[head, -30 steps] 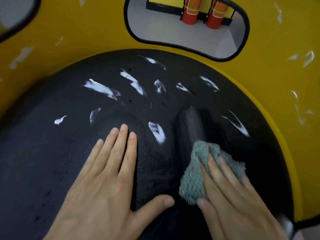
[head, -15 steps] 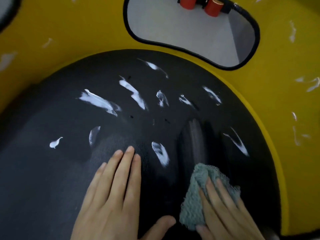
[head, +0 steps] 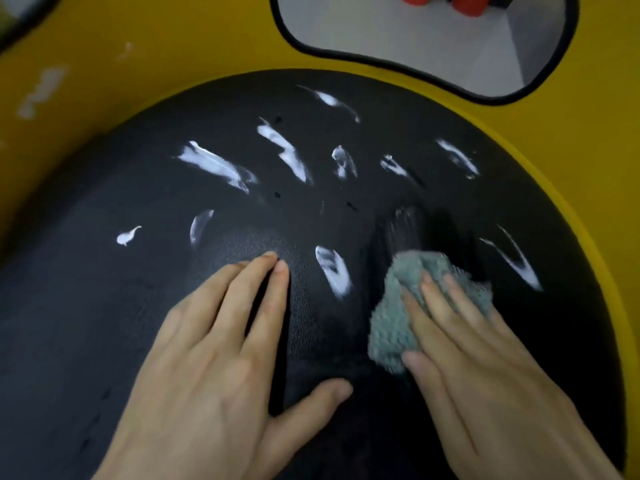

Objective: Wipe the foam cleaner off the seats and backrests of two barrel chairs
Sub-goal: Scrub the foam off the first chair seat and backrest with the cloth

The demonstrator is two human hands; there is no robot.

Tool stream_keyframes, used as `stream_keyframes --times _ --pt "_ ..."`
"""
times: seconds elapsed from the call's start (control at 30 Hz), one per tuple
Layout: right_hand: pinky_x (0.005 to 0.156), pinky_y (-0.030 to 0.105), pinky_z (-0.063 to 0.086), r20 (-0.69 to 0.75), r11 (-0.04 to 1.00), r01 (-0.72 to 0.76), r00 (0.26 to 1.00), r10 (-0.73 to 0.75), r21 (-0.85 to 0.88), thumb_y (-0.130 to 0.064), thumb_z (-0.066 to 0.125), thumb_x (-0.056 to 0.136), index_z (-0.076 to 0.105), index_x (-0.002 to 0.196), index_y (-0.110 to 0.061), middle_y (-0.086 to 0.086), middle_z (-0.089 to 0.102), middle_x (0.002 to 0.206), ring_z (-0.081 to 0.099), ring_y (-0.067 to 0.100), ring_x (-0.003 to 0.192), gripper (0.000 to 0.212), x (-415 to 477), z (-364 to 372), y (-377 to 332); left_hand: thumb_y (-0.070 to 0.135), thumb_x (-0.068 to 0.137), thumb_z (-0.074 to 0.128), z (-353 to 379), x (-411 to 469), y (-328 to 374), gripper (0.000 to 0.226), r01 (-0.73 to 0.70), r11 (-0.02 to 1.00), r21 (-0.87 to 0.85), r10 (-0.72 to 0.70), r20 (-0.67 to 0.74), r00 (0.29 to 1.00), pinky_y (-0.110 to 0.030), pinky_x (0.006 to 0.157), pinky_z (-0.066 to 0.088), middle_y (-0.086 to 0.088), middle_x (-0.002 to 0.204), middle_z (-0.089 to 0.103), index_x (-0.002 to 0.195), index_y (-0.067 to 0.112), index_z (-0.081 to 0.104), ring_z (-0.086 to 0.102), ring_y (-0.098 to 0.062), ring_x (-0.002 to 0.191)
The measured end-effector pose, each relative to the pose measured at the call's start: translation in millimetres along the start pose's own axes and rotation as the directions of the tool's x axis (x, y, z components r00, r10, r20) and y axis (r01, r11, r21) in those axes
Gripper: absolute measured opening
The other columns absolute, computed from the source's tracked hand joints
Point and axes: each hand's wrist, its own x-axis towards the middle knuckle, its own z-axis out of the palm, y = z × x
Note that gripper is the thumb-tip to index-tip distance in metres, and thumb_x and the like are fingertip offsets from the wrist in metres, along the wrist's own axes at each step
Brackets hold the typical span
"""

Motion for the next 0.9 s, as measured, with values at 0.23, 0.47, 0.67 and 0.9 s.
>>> stream_keyframes --times 0.23,0.47,0.67,0.9 --pt "0.116 0.034 0.018 0.038 0.998 -0.055 0.998 0.055 0.020 -0.041 0.017 0.109 0.037 0.151 -0.012 0.000 0.039 0.155 0.025 0.016 0.148 0.054 10 1 5 0.079 0.083 0.045 0 -4 9 0.100 0.048 0.998 0.038 -0.050 0.039 0.998 -0.044 0.106 0.033 -0.012 0.148 0.054 0.142 0.000 0.056 0.049 -0.033 0.131" --pt "0.121 0.034 0.019 0.061 0.998 -0.054 0.997 0.052 0.038 -0.044 0.011 0.106 0.030 0.154 -0.016 -0.001 0.033 0.159 0.019 0.014 0.150 0.059 26 -5 2 0.083 0.086 0.037 -3 -5 13 0.102 0.097 0.992 0.075 -0.106 0.128 0.986 -0.042 0.113 0.029 -0.011 0.151 0.050 0.147 0.003 0.051 0.047 -0.032 0.136" --pt "0.119 0.037 0.023 0.028 0.998 -0.042 0.999 0.040 0.052 -0.041 0.017 0.107 0.040 0.150 -0.012 0.005 0.042 0.155 0.029 0.019 0.148 0.057 15 3 4 0.085 0.084 0.037 0 -6 12 0.104 0.109 0.992 0.065 -0.115 0.100 0.988 -0.041 0.113 0.029 -0.009 0.153 0.048 0.148 0.004 0.050 0.046 -0.030 0.139" --pt "0.117 0.036 0.027 -0.008 0.999 0.001 1.000 -0.001 0.053 -0.042 0.016 0.107 0.042 0.149 -0.013 0.003 0.046 0.153 0.031 0.018 0.147 0.058 19 2 5 0.084 0.086 0.036 2 -7 12 0.104 0.104 0.993 0.049 -0.109 0.101 0.989 -0.042 0.117 0.026 -0.011 0.155 0.046 0.150 0.003 0.047 0.042 -0.030 0.143"
